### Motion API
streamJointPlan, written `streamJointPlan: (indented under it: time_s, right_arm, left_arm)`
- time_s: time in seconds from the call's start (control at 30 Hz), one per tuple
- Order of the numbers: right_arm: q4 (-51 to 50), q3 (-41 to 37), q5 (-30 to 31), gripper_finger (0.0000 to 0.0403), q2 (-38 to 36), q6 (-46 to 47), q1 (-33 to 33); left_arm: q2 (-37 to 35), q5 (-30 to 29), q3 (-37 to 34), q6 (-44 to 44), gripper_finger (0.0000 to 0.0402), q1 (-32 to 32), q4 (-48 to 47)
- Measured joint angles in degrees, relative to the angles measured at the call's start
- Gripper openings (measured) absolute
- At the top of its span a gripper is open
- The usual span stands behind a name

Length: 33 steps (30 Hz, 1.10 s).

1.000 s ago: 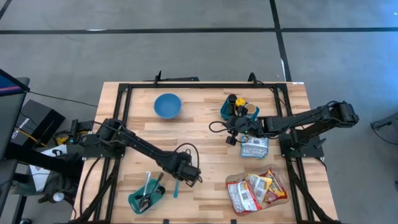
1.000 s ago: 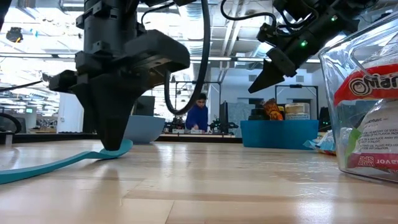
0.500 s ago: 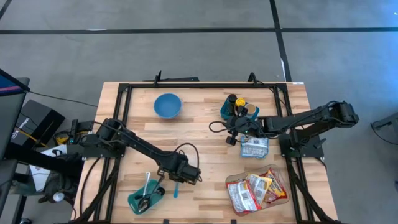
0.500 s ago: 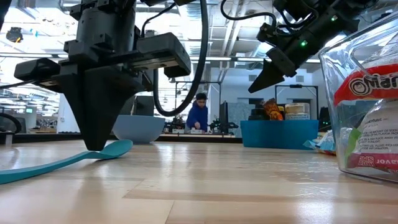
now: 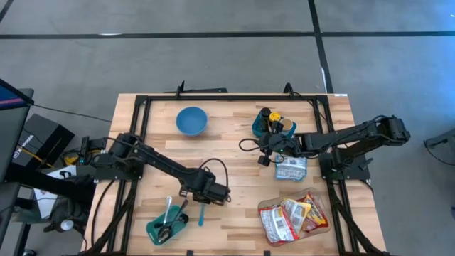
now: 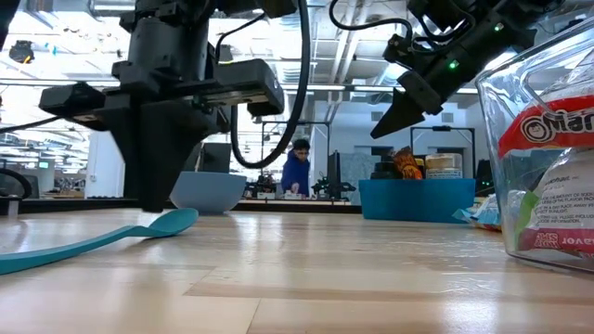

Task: Pick & Place Food Item
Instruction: Put the blue spoon into the green bin

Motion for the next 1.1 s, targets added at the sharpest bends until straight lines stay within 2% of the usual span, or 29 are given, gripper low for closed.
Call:
streamJointPlan:
  time_s: [0.43, 0.6, 0.8, 0.97, 1.1]
  right_arm:
    - [-0.1, 0.0, 0.0, 0.0087, 0.0, 0.0, 0.0]
    - [-0.1, 0.0, 0.0, 0.0087, 0.0, 0.0, 0.0]
    - [-0.1, 0.0, 0.0, 0.0087, 0.0, 0.0, 0.0]
    - [-0.1, 0.0, 0.0, 0.0087, 0.0, 0.0, 0.0]
    - [-0.1, 0.0, 0.0, 0.0087, 0.0, 0.0, 0.0]
  left_arm:
    - [-1.6, 0.0, 0.0, 0.0, 0.0001, -0.3, 0.2]
    - [-1.6, 0.0, 0.0, 0.0, 0.0013, -0.3, 0.2]
    - [-1.6, -0.3, 0.1, 0.0, 0.0065, -0.3, 0.1]
    - [-1.6, -4.3, 0.0, 0.0, 0.0116, -0.3, 0.1]
    - [-1.6, -4.7, 0.0, 0.0, 0.0138, -0.3, 0.1]
